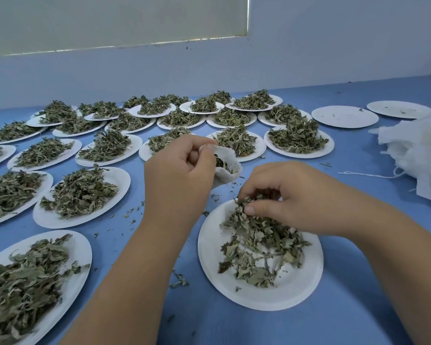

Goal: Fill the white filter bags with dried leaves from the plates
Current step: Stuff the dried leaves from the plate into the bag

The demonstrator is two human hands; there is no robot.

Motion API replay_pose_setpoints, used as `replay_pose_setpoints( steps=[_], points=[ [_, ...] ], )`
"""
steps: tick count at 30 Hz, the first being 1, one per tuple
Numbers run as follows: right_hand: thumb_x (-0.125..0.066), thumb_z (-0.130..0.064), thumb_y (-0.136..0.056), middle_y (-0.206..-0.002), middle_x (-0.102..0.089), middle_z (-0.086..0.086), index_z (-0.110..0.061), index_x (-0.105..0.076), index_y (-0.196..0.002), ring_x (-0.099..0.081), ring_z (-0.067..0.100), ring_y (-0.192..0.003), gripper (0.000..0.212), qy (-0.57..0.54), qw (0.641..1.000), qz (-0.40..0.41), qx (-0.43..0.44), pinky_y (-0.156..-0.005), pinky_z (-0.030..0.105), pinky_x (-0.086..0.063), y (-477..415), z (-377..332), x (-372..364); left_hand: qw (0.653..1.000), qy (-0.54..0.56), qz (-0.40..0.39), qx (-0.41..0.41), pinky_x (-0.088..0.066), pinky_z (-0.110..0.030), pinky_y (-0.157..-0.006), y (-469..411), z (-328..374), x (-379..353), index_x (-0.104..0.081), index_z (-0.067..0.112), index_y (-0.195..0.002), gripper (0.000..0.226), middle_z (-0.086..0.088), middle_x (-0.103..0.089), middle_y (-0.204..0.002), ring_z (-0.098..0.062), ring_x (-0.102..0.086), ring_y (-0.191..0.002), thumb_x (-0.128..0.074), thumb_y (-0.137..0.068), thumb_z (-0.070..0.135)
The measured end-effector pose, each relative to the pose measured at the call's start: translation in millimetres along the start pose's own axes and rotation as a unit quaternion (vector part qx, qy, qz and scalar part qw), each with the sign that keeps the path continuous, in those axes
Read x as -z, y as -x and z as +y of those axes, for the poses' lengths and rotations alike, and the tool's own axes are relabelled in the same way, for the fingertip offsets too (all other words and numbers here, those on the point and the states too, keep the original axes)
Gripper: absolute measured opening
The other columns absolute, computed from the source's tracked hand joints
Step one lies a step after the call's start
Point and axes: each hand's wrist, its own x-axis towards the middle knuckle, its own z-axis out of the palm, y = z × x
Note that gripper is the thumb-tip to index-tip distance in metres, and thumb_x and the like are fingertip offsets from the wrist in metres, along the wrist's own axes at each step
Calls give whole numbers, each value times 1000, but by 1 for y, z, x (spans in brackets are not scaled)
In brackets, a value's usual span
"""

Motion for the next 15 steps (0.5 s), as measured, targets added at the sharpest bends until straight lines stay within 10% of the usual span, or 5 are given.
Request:
replay_pose_setpoints(
  steps=[15],
  points=[
    [-73, -29, -78, -72, -65, 2, -31, -71, -83, -58, 27, -69, 5, -165, 973, 164, 10, -69, 47, -52, 3, 3, 14, 997, -32, -58, -40, -31, -11, -43, 5, 0, -3, -64, 28, -77, 25, -11, -48, -58, -1, -47, -44, -59, -91, 8]
  ],
)
